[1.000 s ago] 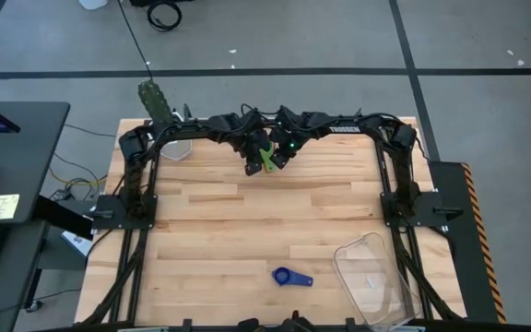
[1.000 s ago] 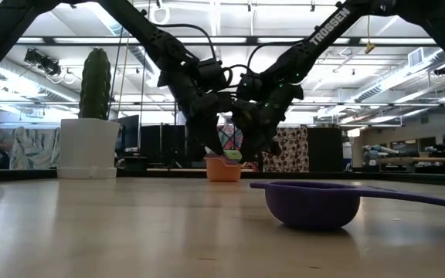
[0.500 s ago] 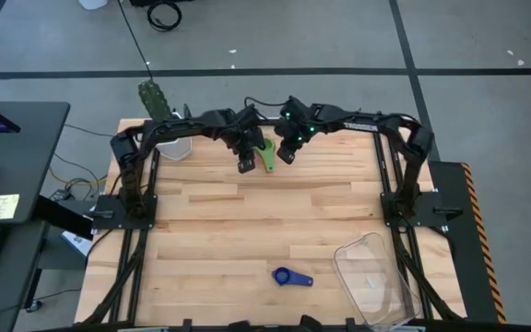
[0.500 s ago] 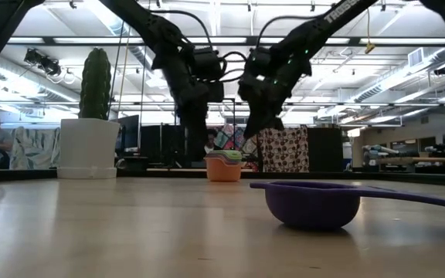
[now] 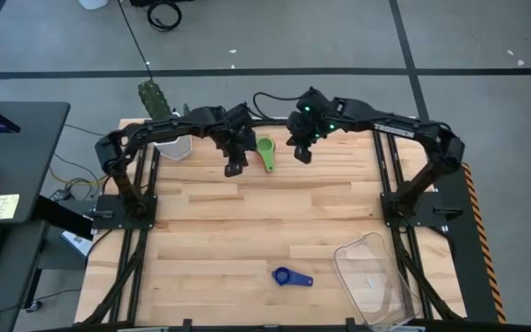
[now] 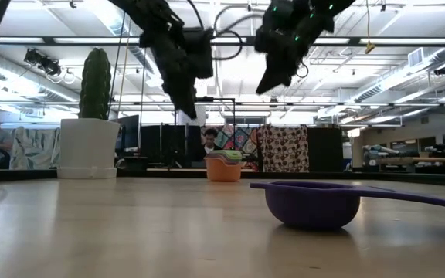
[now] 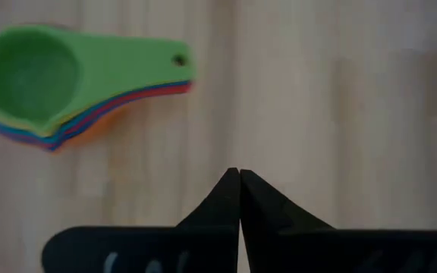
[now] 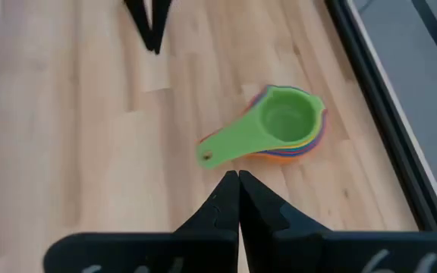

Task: Nest measuring cups in basket
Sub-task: Stack the violet measuring cup on top of the green measuring cup

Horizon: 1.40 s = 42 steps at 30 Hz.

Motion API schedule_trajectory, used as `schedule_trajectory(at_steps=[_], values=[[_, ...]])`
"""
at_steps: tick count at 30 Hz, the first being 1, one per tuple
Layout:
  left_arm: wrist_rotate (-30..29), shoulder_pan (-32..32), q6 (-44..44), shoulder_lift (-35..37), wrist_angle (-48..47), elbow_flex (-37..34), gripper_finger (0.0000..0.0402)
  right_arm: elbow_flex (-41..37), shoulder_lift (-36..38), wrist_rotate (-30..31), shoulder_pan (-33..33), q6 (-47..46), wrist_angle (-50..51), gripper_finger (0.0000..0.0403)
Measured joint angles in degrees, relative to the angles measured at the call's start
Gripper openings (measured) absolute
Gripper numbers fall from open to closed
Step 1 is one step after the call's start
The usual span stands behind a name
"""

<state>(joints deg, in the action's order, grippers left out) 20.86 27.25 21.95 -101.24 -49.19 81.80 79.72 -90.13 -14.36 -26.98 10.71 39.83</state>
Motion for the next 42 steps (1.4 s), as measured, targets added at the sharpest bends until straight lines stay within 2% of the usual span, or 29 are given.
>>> schedule_trajectory(at_steps=[4, 11, 16, 21, 27, 34, 42], values=[[3.7, -1.2, -0.5, 1.9, -1.9, 0.0, 0.0007, 0.0, 3.9, 0.3, 2.1, -0.3, 1.9, 0.0005], [3.8, -5.6, -0.6, 2.2, -2.2, 0.0, 0.0008, 0.0, 8.9, 0.4, 6.0, 0.0, 4.7, 0.0005], [3.9, -9.5, -0.8, 2.2, -2.1, 0.0, 0.0032, 0.0, 10.8, 1.6, 7.4, 2.6, 6.7, 0.0005], [3.9, -13.0, -7.0, 1.9, -0.9, 0.0, 0.0065, 0.0, 11.7, 4.2, 7.8, 4.5, 11.3, 0.0007], [3.5, -18.1, -16.8, 1.9, 1.9, 0.0, 0.01, 0.0, 12.0, 4.5, 7.8, 4.6, 17.0, 0.0007], [-2.6, -26.8, -24.7, 1.9, 3.6, 0.0, 0.0109, 0.0, 13.7, 4.4, 9.1, 13.1, 19.6, 0.0008], [-10.9, -35.2, -30.3, -0.1, 11.0, 0.0, 0.0109, 0.0, 17.1, 4.4, 11.9, 13.4, 19.4, 0.0008]])
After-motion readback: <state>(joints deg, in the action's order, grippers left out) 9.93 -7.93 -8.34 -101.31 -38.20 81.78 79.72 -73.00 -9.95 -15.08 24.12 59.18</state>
